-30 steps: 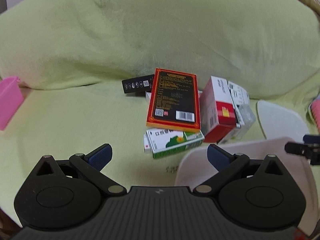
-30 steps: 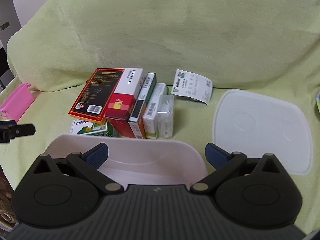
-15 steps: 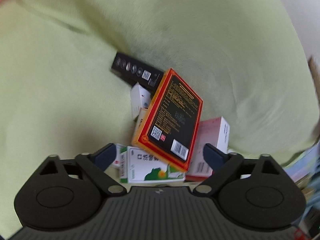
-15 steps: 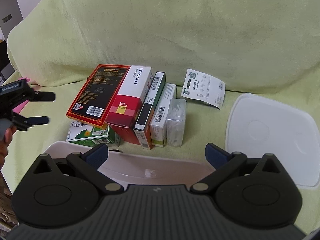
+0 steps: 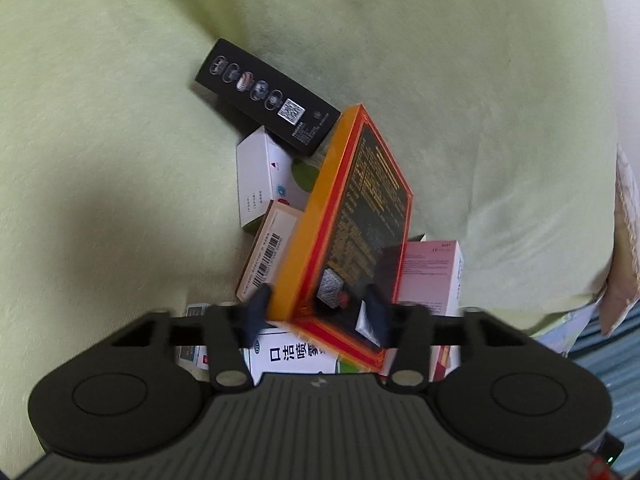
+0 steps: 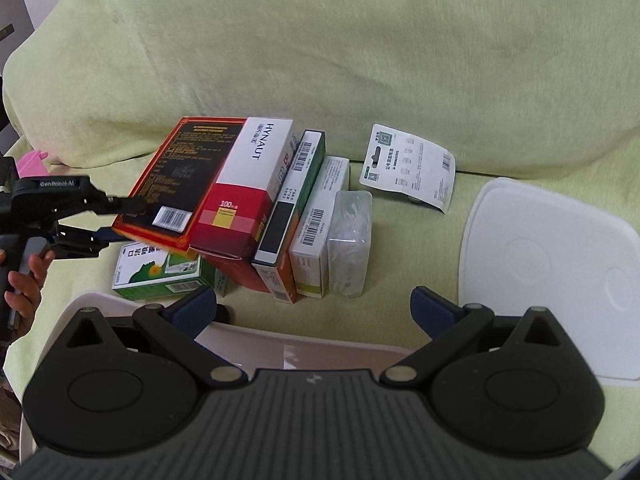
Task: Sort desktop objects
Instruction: 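Grasp the orange-bordered black box with the left gripper, then lift the orange-bordered box and lower it into the white bin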
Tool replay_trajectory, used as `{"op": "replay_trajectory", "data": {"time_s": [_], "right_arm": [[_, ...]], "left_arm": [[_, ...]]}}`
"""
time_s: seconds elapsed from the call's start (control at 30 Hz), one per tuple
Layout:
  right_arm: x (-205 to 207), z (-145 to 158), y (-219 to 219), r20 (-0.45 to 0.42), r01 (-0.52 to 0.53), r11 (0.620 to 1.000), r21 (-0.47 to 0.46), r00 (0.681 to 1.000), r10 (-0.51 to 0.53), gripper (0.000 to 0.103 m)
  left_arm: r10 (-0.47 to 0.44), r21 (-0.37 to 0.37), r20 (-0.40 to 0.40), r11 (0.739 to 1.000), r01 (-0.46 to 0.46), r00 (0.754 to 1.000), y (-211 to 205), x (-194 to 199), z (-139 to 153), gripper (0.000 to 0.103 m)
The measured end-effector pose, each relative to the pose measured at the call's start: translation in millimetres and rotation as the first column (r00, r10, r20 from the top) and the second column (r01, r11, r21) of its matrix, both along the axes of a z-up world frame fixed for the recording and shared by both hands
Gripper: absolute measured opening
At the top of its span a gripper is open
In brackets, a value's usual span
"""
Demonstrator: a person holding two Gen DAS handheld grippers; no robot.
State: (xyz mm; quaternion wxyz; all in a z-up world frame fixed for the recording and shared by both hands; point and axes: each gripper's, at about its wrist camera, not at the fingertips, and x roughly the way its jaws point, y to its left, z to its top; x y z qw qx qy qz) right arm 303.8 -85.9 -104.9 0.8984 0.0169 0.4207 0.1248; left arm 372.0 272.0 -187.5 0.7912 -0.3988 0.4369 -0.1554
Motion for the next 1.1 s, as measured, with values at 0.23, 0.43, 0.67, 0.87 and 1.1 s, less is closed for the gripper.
{"op": "replay_trajectory", "data": {"time_s": [0.23, 0.43, 0.67, 0.87, 1.1], "right_arm": [[1, -2, -3, 0.013, 0.017, 1.000, 0.022, 1.000, -0.017, 0.102], [1, 4, -9, 0.031, 0.021, 0.991, 0.135, 0.999, -0.026, 0.102], [19, 8, -11, -0.038, 0.017, 0.916, 0.401, 0.999, -0.002, 0.082], [20, 9, -2, -0.079, 0.014, 0.841, 0.541, 0.996, 0.035, 0.071], [5, 11, -3, -0.114, 0.030, 0.738, 0.674, 0.991, 0.064, 0.067]], "left_arm": [[-0.012, -0.079, 0.092, 0.997, 0.020, 0.996, -1, -10, 14, 0.022], [0.045, -0.136, 0.113, 0.990, -0.030, 0.993, 6, -28, 32, 0.016], [0.171, -0.278, 0.094, 0.950, -0.140, 0.981, 39, -57, 37, 0.016], [0.192, -0.340, 0.121, 0.930, -0.141, 0.974, 51, -88, 52, 0.016], [0.161, -0.393, 0.144, 0.915, -0.093, 0.976, 37, -127, 72, 0.016]]}}
